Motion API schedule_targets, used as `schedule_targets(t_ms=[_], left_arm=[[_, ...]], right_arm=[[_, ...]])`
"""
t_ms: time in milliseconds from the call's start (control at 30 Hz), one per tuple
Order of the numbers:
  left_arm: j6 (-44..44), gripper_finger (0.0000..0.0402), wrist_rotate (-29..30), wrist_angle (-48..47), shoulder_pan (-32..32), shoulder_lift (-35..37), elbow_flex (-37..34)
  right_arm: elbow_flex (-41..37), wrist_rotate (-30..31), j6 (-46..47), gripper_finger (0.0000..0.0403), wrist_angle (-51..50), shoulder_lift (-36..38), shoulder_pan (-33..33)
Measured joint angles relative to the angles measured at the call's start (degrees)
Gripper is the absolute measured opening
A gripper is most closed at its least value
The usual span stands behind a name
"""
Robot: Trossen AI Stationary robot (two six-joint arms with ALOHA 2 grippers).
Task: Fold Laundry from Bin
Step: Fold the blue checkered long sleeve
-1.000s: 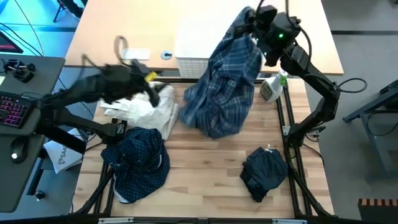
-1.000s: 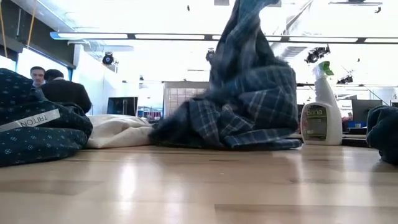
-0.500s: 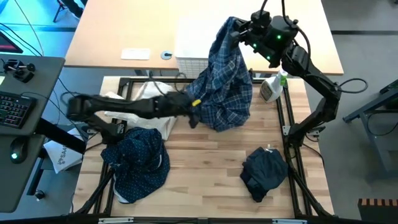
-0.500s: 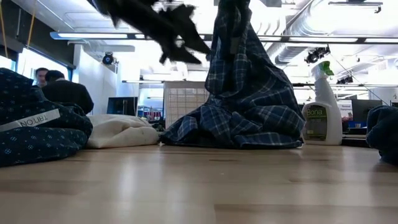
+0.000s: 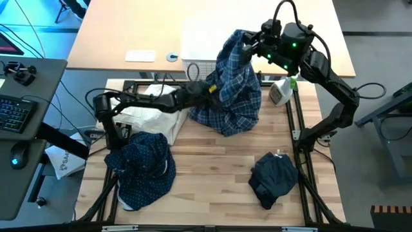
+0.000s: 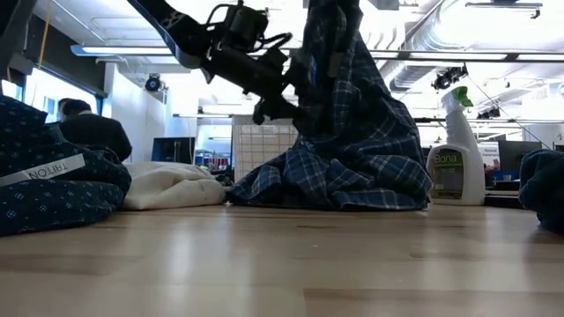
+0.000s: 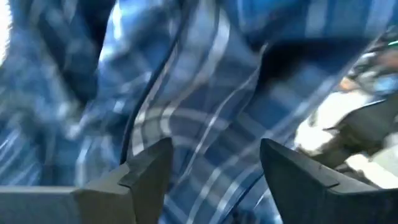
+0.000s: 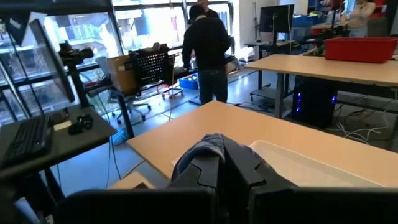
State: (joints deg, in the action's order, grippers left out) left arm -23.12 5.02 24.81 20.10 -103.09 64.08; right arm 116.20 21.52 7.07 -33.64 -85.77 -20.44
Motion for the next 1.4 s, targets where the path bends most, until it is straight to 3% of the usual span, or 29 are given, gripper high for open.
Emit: schedule_targets(t_ms=[167,300,400,500,600,700,800,900,1000,1067,1167,1233,1267,1300,1333,1400], left_arm=[[-0.45,0.0131,-15.64,5.34,4.83,0.13,1.69],[-1.84,0.0020,-37.11,5.41,7.68,0.00,4.68],[-8.75,0.0011,-51.98,6.31,8.26,1.56,7.38],[-17.36,0.0002,-62.32,14.78,7.09,6.38,10.77],[-27.65,0.0003,-66.57,24.41,5.84,12.53,15.24],[-32.37,0.0001,-66.77,28.25,4.88,17.71,20.41],[-28.75,0.0001,-66.26,25.15,4.16,22.29,25.51],[-21.53,0.0001,-65.60,14.11,5.16,25.33,28.15],[-11.78,0.0001,-64.82,-0.96,7.56,27.13,28.34],[-5.40,0.0001,-62.99,-12.32,9.62,27.76,28.08],[4.56,0.0001,-56.08,-27.79,12.62,29.37,28.23],[10.32,0.0001,-48.83,-37.66,14.79,30.36,28.38],[12.84,0.0001,-44.83,-42.85,15.66,30.60,28.38],[15.01,0.0001,-40.79,-47.95,16.28,30.60,28.35],[16.89,0.0001,-36.92,-53.52,16.54,30.41,28.31],[20.25,0.0001,-29.79,-64.10,16.77,30.15,28.13]], right_arm=[[-0.02,2.34,0.00,0.0000,-1.33,1.00,2.87],[-0.02,4.85,-2.72,0.0000,-1.59,2.43,5.50],[-0.02,7.44,-5.05,0.0000,-1.76,5.13,7.58],[-0.02,7.46,-5.57,0.0000,-1.40,8.81,9.63],[-0.02,1.94,-5.87,0.0000,0.45,12.22,12.30],[-0.02,-13.80,-6.04,0.0000,6.14,14.19,15.27],[-0.02,-29.94,-7.43,0.0000,16.46,14.03,17.58],[0.01,-32.32,-9.31,0.0000,26.70,11.95,19.08],[0.05,-24.31,-9.74,0.0000,32.50,8.76,18.31],[0.07,-12.96,-10.06,0.0000,32.66,6.34,17.03],[0.03,19.60,-7.59,0.0000,22.78,2.51,14.55],[-0.02,40.55,-10.46,0.0000,8.36,0.40,10.78],[-0.02,47.68,-9.91,0.0000,0.47,-0.50,8.96],[-0.02,50.99,-6.87,0.0000,-7.99,-1.17,7.20],[-0.02,49.86,-2.12,0.0000,-15.70,-1.48,5.85],[-0.02,39.09,11.38,0.0000,-26.38,-1.78,3.06]])
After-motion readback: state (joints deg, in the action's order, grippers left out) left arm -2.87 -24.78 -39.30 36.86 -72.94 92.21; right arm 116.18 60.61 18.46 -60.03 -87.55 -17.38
